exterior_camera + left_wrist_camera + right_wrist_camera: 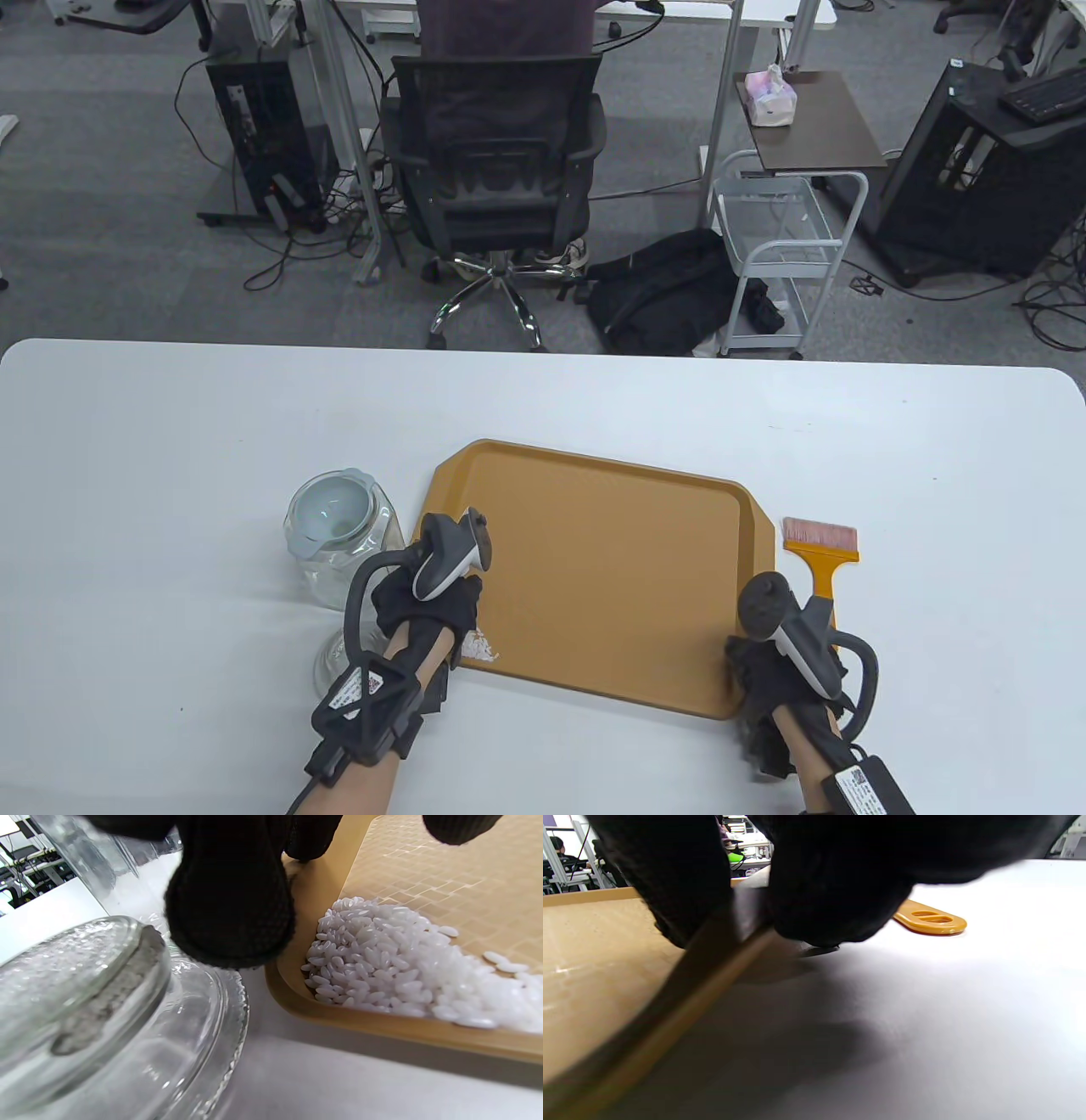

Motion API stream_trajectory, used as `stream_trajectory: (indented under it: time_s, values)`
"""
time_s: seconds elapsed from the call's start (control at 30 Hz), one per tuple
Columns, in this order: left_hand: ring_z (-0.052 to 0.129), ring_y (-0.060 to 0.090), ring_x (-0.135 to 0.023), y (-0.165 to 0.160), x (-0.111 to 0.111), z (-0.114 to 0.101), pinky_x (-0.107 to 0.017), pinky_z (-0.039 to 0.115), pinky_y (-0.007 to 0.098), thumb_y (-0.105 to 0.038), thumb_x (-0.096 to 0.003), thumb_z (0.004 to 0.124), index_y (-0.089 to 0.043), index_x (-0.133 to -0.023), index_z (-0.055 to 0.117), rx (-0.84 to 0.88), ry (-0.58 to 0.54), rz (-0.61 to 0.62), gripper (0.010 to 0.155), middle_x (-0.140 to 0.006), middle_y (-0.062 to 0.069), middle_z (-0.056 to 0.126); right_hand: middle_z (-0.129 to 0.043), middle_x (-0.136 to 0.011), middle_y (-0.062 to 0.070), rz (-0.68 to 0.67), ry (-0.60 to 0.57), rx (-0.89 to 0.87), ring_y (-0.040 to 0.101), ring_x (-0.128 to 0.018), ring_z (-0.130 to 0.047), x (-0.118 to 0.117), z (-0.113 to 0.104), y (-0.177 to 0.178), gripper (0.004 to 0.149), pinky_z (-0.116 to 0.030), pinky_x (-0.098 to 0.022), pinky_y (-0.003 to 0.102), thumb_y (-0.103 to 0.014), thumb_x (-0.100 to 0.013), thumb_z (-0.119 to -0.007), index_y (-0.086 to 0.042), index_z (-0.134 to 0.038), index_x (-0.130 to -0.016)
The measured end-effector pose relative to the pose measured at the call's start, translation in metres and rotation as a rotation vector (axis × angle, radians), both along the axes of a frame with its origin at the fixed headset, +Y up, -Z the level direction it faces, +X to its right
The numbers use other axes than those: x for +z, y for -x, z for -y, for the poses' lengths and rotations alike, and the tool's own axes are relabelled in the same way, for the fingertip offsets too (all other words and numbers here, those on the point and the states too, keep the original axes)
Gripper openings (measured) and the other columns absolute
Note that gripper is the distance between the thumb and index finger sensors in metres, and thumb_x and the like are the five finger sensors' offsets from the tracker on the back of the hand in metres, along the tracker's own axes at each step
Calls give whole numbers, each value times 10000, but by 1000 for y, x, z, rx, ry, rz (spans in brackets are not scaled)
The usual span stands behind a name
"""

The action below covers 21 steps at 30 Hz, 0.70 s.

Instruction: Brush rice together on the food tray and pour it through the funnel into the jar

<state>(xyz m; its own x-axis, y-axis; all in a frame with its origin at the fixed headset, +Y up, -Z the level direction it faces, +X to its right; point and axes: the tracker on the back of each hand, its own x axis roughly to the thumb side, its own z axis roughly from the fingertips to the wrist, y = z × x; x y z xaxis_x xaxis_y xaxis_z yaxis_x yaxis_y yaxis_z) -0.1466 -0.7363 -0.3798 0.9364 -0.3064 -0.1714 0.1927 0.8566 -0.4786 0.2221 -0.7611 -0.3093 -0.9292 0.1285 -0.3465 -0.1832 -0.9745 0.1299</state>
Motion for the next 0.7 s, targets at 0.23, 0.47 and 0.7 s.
stream_trajectory:
  time_s: [0.23,0.47,0.7]
  values:
    - [1071,212,-363,2,0,1,-196,850,350,-709,-476,604,-178,-1090,504,16,9,-8,818,-879,252,881,-893,-793,215,19,38,-103,181,-252,-972,-3,1,-8,838,-865,-172,345,-387,-426,-918,107,-602,-1025]
    - [1066,217,-398,13,-1,0,-220,852,354,-718,-472,604,-183,-1108,440,127,54,-40,848,-917,270,839,-894,-773,195,31,69,-204,170,-245,-964,-5,4,-18,840,-863,-170,341,-383,-424,-924,115,-602,-1019]
    - [1052,206,-396,12,-4,1,-225,848,341,-729,-475,583,-158,-1119,343,238,140,-63,894,-973,321,743,-883,-763,175,47,83,-280,163,-248,-965,-4,6,-32,833,-867,-179,339,-384,-416,-936,108,-614,-1006]
